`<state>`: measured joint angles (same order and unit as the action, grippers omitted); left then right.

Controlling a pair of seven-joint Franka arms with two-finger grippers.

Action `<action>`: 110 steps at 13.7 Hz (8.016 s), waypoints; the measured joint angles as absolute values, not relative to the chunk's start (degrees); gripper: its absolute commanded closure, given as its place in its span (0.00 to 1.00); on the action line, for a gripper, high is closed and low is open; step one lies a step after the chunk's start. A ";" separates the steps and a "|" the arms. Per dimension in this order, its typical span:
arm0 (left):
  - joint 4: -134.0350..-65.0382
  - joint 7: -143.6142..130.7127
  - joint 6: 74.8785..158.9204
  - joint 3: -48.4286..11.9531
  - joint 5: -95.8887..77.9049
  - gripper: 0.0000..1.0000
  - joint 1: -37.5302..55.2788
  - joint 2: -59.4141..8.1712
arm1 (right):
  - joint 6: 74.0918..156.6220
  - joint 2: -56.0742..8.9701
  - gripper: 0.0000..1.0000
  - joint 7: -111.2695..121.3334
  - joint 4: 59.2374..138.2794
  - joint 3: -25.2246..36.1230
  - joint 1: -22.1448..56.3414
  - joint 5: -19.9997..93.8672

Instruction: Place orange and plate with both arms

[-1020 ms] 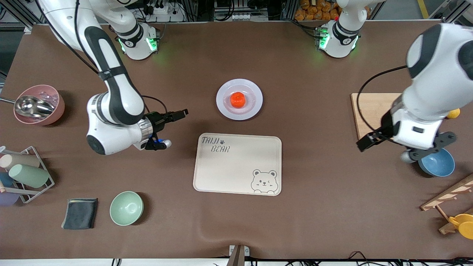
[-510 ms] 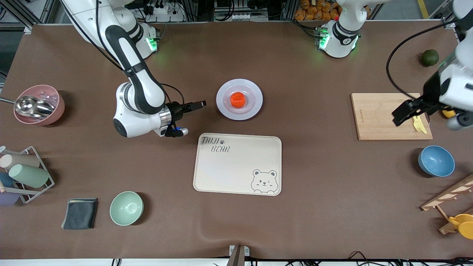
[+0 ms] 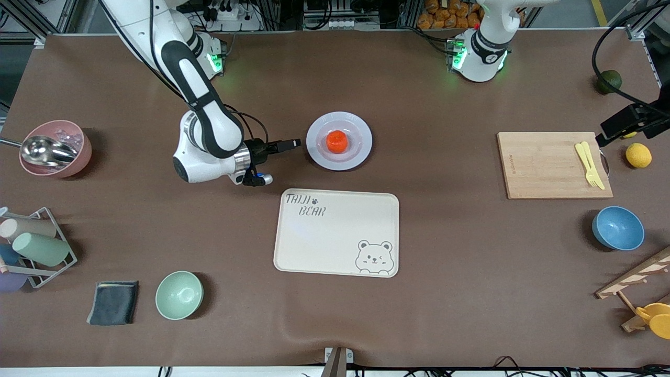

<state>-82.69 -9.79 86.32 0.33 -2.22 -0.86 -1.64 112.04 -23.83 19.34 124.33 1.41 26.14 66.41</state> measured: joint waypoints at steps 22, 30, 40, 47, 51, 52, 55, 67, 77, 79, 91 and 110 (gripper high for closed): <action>-86.65 -8.52 86.01 0.44 -2.33 0.00 -0.60 1.85 | 117.23 -31.07 0.85 37.16 128.31 1.52 37.28 90.48; -86.99 -8.52 86.01 0.51 -2.33 0.00 -0.55 1.85 | 123.15 -31.50 1.00 37.95 128.48 1.39 39.50 95.63; -87.20 -8.52 86.01 0.51 -2.33 0.00 -0.55 1.85 | 123.90 -25.82 1.00 32.29 124.48 2.69 37.58 96.62; -87.78 -8.52 86.24 0.54 -2.33 0.00 -0.54 1.66 | 124.93 -32.04 1.00 23.19 110.41 3.02 33.36 92.90; -88.35 -8.52 86.57 0.61 -2.33 0.00 -0.59 1.16 | 124.74 -38.28 1.00 13.96 100.64 3.13 28.35 80.36; -88.35 -8.52 86.59 0.61 -2.33 0.00 -0.59 1.16 | 124.65 -38.85 1.00 11.55 98.70 3.13 27.73 78.27; -88.36 -8.52 86.66 0.68 -2.33 0.00 -0.66 1.15 | 124.62 -41.08 1.00 8.73 94.04 3.02 27.44 76.58; -88.39 -8.52 86.74 1.14 -2.33 0.00 -0.82 0.68 | 124.63 -50.17 0.99 10.99 88.40 2.93 27.45 76.28; -88.40 -8.52 86.74 1.18 -2.30 0.00 -0.87 0.67 | 123.12 -49.38 0.00 14.42 87.76 3.22 25.04 72.40; -88.40 -8.52 86.74 1.18 -2.29 0.00 -0.87 0.67 | 119.29 -48.18 0.00 14.40 87.60 3.40 22.85 69.09; -88.31 -7.68 86.74 -3.79 0.90 0.00 -0.47 0.77 | 100.42 -26.18 0.00 2.37 86.46 8.49 17.07 30.02; -88.43 -6.89 86.73 -4.40 0.91 0.00 -0.60 1.30 | 82.61 1.13 0.00 -5.57 86.23 1.32 0.99 0.38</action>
<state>-88.43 -6.89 86.73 -4.40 0.91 -0.60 1.30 82.61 1.13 -5.57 86.23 1.32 0.99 0.38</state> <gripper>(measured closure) 0.000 0.000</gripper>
